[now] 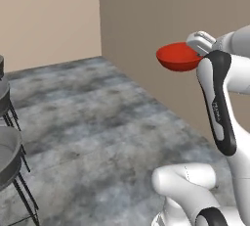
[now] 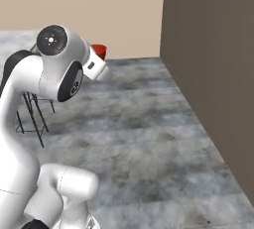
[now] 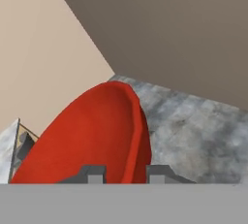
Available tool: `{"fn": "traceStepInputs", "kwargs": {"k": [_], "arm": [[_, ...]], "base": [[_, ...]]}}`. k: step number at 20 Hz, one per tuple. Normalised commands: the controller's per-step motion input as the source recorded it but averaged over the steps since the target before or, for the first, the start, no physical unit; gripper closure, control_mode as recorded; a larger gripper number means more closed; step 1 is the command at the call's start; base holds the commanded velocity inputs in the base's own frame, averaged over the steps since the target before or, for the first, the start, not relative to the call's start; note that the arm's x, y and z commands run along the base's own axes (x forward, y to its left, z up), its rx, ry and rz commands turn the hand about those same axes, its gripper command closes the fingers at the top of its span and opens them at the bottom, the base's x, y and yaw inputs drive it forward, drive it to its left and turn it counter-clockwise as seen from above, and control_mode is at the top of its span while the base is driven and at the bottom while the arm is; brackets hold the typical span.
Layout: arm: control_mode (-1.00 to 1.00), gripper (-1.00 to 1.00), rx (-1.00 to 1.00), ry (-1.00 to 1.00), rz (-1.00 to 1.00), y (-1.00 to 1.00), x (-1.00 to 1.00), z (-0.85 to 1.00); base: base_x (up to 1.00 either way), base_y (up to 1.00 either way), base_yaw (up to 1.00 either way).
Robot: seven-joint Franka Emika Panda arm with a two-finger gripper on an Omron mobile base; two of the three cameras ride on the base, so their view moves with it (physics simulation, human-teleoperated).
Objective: Take the smaller bowl and place it next to the appetizer plate on the dining counter , and place the larger bowl next to the plate with cooked food.
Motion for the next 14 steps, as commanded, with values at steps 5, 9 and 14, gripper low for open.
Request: {"fn": "traceStepInputs", "kwargs": {"k": [5, 9, 14], "arm": [[1.0, 1.0, 0.0, 0.0, 0.0, 0.0, 0.0, 0.0], [1.0, 1.0, 0.0, 0.0, 0.0, 0.0, 0.0, 0.0], [1.0, 1.0, 0.0, 0.0, 0.0, 0.0, 0.0, 0.0]], "base": [[1.0, -0.01, 0.15], [1.0, -0.02, 0.17], [1.0, -0.03, 0.16]]}}
